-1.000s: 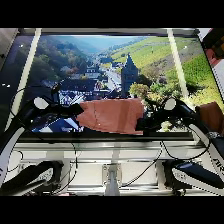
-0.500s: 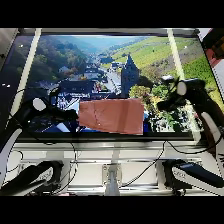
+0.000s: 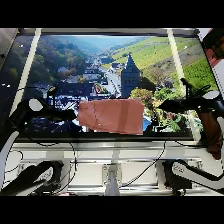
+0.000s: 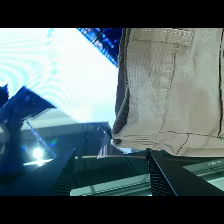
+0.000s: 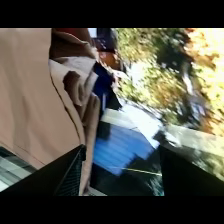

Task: Fold the clothes and pants, and hang the long-sleeved shirts on hangers.

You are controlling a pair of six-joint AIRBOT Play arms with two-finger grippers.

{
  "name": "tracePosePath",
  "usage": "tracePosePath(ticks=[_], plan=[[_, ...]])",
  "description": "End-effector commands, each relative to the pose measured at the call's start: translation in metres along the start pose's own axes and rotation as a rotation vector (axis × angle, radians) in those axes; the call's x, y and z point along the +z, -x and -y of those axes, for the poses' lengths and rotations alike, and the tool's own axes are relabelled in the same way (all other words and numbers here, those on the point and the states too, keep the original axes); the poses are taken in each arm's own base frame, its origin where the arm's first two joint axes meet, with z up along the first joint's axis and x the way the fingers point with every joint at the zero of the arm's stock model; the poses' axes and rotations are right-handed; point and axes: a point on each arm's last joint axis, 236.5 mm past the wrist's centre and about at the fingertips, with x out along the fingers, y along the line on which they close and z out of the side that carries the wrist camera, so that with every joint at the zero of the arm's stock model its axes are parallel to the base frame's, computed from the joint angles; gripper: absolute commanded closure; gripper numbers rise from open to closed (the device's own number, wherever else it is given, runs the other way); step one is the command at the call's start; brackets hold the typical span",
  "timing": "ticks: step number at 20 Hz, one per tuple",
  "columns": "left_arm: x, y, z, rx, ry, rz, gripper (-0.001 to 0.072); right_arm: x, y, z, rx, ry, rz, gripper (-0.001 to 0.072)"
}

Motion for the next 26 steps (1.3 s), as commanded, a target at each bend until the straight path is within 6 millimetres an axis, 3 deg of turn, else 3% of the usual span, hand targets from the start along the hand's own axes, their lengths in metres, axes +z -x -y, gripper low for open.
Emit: tracePosePath(ticks=[1, 3, 7, 13, 14, 15, 16, 18, 19, 21, 22, 23, 24, 26], plan=[[0.001, 0.001, 0.003, -0.014, 0.009, 0.004, 0.0219, -0.006, -0.039, -0.015, 0.102, -0.052, -0.013, 0.0179], [0.001, 0.001, 0.006, -0.027, 0.016, 0.006, 0.0219, -0.012, -0.066, -0.026, 0.131, -0.055, -0.061, 0.0101], [0.002, 0.001, 0.012, -0.051, 0.03, 0.008, 0.0219, -0.029, -0.108, -0.036, 0.122, -0.03, -0.144, 0.0096], [0.002, 0.001, 0.012, -0.052, 0.031, 0.008, 0.0219, -0.034, -0.127, -0.06, 0.162, -0.031, -0.161, 0.012], [0.002, 0.001, 0.012, -0.053, 0.032, 0.008, 0.0219, -0.034, -0.13, -0.065, 0.168, -0.028, -0.158, 0.0182], [0.002, 0.001, 0.012, -0.052, 0.031, 0.008, 0.0219, -0.033, -0.132, -0.069, 0.173, -0.016, -0.153, 0.019], [0.002, 0.001, 0.012, -0.052, 0.031, 0.009, 0.0219, -0.032, -0.134, -0.075, 0.184, 0.01, -0.146, 0.0269], [0.002, 0.001, 0.012, -0.052, 0.031, 0.009, 0.0219, -0.026, -0.136, -0.087, 0.207, 0.062, -0.125, 0.0545], [0.003, 0.001, 0.012, -0.052, 0.031, 0.012, 0.0219, -0.018, -0.134, -0.093, 0.213, 0.077, -0.11, 0.0705], [0.012, 0.005, 0.013, -0.05, 0.026, 0.044, 0.0246, 0.008, -0.121, -0.102, 0.226, 0.117, -0.059, 0.0704], [0.022, 0.011, 0.015, -0.05, 0.015, 0.077, 0.0382, 0.028, -0.11, -0.109, 0.232, 0.143, -0.016, 0.0704], [0.034, 0.021, 0.019, -0.05, -0.031, 0.111, 0.0614, 0.048, -0.095, -0.114, 0.235, 0.16, 0.034, 0.0704], [0.048, 0.033, 0.025, -0.051, -0.091, 0.153, 0.0695, 0.072, -0.076, -0.118, 0.232, 0.169, 0.098, 0.0704], [0.082, 0.068, 0.037, -0.037, -0.187, 0.262, 0.0695, 0.12, -0.026, -0.122, 0.213, 0.18, 0.242, 0.0704]])
